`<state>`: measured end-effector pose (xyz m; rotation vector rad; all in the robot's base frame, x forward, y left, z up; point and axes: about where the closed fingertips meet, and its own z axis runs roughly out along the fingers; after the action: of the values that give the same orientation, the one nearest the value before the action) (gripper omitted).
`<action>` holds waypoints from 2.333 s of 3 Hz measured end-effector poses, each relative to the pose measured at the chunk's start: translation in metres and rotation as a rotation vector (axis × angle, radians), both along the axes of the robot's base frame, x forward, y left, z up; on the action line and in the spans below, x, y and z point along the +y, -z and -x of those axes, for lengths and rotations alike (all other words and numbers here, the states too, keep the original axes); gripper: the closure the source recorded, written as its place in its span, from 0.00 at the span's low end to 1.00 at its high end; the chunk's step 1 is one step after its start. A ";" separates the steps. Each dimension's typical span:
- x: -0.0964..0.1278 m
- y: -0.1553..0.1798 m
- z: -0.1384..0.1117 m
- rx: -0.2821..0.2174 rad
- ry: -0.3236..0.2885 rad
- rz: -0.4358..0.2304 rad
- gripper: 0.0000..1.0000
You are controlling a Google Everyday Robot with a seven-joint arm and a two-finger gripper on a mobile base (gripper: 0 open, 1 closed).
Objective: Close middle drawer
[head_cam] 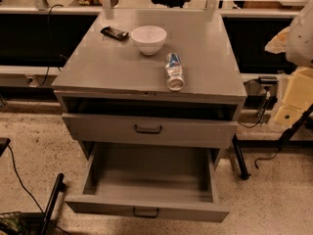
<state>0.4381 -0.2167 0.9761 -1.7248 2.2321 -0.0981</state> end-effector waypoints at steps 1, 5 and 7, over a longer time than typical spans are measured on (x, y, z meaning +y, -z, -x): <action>0.000 0.000 0.000 0.000 0.000 0.000 0.00; 0.093 0.141 0.014 0.068 -0.237 -0.146 0.00; 0.089 0.207 0.027 0.107 -0.236 -0.245 0.00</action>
Offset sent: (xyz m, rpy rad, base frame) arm 0.0230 0.0251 -0.0364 -0.0092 0.1185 0.1808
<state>0.4111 -0.1277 0.7690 -1.8748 1.9933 0.3148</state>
